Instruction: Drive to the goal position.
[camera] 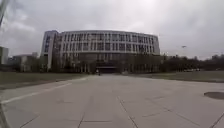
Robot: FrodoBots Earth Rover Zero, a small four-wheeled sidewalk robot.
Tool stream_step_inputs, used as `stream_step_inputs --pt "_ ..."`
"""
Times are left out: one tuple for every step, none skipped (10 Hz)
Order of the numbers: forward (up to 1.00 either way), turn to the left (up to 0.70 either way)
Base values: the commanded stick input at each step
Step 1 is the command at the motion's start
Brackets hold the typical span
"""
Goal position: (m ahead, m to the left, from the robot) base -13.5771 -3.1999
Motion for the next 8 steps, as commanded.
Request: stream_step_inputs --pt "0.00 -0.63" --pt "0.00 -0.63" --pt "0.00 -0.63" --pt "0.00 -0.63" --pt "0.00 -0.63" --pt "0.00 -0.63" --pt "0.00 -0.63" --pt "0.00 -0.63"
